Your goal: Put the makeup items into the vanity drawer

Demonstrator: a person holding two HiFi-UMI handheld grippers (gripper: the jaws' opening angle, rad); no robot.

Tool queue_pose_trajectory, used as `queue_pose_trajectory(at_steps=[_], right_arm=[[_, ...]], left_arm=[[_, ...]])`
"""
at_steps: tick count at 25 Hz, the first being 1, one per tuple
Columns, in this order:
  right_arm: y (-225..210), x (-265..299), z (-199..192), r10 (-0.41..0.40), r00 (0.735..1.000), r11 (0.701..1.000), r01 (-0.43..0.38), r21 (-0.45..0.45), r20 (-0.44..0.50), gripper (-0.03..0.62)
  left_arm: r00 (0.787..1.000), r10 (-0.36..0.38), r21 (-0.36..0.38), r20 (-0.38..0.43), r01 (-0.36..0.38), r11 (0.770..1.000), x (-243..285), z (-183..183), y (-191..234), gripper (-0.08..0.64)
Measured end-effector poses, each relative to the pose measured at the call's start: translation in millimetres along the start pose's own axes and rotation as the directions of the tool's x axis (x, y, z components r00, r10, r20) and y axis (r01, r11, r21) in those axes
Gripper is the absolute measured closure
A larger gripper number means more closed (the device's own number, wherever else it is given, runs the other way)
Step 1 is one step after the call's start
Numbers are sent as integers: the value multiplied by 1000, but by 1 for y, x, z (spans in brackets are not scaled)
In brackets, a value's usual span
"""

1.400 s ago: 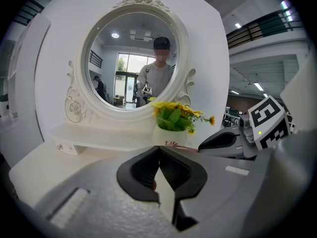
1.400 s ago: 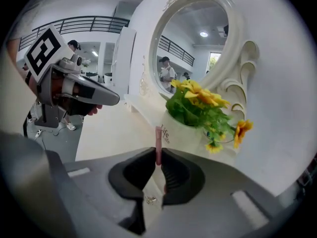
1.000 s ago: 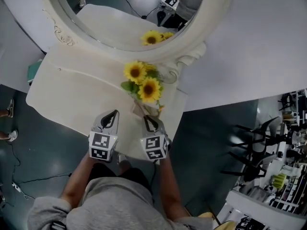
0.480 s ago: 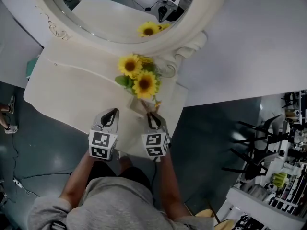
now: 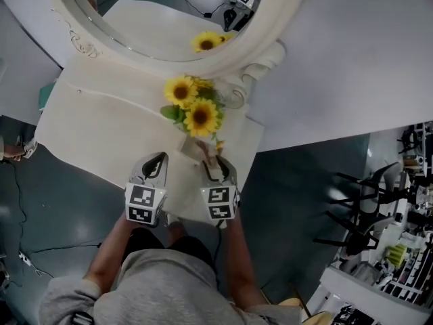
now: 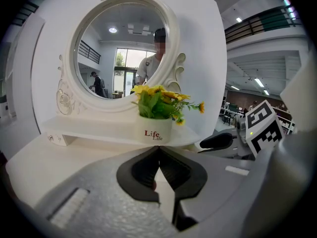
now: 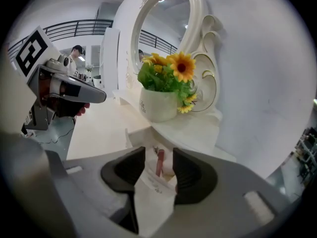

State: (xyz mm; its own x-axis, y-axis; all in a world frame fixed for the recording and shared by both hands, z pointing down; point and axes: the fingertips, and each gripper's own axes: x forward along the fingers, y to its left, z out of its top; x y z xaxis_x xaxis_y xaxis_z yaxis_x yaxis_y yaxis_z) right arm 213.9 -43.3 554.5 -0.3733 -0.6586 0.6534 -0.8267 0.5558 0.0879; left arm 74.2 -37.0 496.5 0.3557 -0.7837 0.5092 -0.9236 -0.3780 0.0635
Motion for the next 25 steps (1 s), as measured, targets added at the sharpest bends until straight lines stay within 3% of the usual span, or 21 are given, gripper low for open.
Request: queue_pose_trajectory(at_steps=[7, 14, 17, 25], right_arm=[[-20, -31, 29, -79, 990, 994, 70, 79, 120, 414], [-45, -87, 73, -194, 944, 978, 163, 132, 268, 416], [-54, -110, 84, -245, 917, 966, 202, 162, 316, 438], [-67, -163, 97, -360, 840, 931, 293, 220, 406, 585]], left_arm=[[998, -13, 30, 64, 11, 999, -10, 31, -14, 549], [984, -31, 79, 177, 17, 997, -29, 88, -30, 549], [974, -39, 98, 224, 17, 995, -39, 109, -36, 549], [951, -83, 153, 297, 38, 987, -54, 135, -55, 549]])
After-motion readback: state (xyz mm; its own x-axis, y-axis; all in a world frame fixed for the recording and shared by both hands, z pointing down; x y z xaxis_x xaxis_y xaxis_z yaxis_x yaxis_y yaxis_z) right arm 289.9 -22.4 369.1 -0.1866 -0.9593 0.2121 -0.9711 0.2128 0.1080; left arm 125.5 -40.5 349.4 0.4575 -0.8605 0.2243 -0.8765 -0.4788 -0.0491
